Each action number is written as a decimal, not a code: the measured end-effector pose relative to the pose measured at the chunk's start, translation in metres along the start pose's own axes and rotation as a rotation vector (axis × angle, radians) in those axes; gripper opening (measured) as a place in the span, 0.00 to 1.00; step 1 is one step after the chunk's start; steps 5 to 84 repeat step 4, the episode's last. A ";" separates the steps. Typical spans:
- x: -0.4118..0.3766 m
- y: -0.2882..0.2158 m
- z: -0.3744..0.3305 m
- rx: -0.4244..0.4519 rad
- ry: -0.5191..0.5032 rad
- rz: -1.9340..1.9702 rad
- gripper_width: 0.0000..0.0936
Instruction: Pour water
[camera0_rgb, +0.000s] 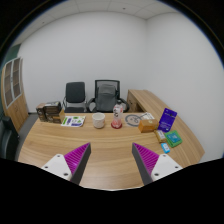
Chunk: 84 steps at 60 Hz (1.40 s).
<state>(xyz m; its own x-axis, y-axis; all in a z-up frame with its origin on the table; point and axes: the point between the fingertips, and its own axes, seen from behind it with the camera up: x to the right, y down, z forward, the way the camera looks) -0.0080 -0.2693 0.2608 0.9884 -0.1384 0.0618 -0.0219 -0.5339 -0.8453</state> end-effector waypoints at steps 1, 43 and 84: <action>0.000 -0.001 0.000 0.000 0.000 -0.002 0.91; 0.001 -0.003 -0.001 0.002 0.003 -0.003 0.92; 0.001 -0.003 -0.001 0.002 0.003 -0.003 0.92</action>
